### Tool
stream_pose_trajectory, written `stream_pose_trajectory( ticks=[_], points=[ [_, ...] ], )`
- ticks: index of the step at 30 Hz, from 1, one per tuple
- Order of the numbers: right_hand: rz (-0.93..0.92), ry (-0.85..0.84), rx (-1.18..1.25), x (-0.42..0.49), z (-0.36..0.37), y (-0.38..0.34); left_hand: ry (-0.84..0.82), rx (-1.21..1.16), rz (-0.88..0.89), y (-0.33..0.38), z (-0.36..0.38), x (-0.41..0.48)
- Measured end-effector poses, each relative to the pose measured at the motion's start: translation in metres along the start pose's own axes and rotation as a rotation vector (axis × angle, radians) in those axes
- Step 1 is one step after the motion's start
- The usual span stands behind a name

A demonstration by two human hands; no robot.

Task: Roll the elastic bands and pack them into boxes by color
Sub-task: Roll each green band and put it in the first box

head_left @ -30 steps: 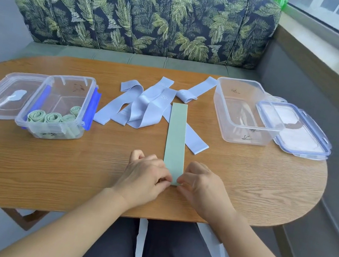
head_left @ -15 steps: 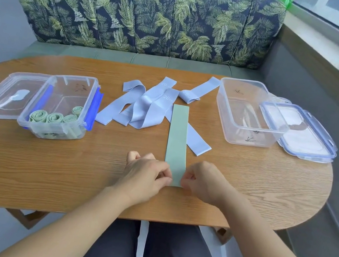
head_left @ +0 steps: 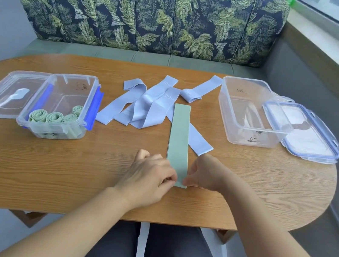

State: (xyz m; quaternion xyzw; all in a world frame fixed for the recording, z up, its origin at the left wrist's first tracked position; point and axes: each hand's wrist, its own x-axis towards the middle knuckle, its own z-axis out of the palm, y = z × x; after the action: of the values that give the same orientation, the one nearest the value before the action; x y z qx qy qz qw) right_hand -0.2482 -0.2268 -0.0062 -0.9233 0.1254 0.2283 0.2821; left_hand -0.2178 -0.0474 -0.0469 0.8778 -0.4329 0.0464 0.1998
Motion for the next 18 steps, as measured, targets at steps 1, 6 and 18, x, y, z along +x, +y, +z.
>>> stream_pose_trajectory(
  ticks=[1,6,18],
  points=[
    [-0.002,0.002,0.001,0.0,0.0,0.0,-0.009,0.01,0.006,-0.001,0.0,0.0],
    [-0.086,0.157,0.127,-0.011,0.007,0.012,-0.036,0.0,0.002,-0.001,-0.004,0.003],
    [-0.45,0.473,-0.071,-0.012,0.047,0.027,-0.005,-0.049,-0.07,-0.003,0.0,0.002]
  ],
)
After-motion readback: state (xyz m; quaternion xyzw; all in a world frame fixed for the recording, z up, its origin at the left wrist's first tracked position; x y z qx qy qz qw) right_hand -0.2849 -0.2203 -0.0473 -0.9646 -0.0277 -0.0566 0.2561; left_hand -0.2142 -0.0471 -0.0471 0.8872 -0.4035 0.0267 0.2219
